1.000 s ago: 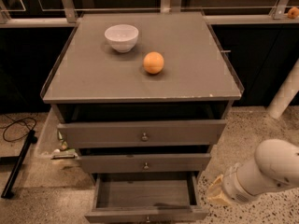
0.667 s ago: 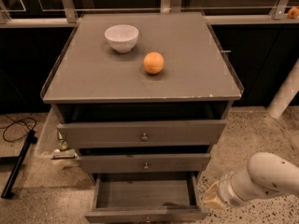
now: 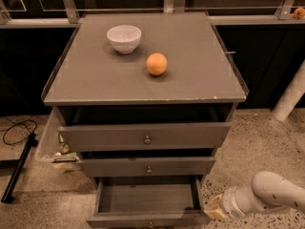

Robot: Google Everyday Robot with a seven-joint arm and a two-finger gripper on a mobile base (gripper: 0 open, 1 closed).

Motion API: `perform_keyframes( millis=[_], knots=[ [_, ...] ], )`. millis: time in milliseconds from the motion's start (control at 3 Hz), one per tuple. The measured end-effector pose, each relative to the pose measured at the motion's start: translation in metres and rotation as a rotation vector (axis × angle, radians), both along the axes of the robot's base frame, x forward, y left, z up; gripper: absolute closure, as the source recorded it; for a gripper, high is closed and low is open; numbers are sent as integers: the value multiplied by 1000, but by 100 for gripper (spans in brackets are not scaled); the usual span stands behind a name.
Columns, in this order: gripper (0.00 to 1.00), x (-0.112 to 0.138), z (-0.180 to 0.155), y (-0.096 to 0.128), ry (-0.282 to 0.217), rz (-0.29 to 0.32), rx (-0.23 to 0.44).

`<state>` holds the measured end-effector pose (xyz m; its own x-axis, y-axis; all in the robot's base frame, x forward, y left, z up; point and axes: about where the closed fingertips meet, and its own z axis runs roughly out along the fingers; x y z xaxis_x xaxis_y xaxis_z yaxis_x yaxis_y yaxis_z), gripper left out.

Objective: Close bottom drawer

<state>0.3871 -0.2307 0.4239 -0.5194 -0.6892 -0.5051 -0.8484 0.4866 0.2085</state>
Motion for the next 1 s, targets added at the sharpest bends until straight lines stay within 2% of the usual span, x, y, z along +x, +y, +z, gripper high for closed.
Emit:
perform_keyframes(
  millis=[333,1000],
  knots=[
    [100,-1,-2,1,1,-2,-3],
    [100,-12,-64,1,60,-53,36]
  ],
)
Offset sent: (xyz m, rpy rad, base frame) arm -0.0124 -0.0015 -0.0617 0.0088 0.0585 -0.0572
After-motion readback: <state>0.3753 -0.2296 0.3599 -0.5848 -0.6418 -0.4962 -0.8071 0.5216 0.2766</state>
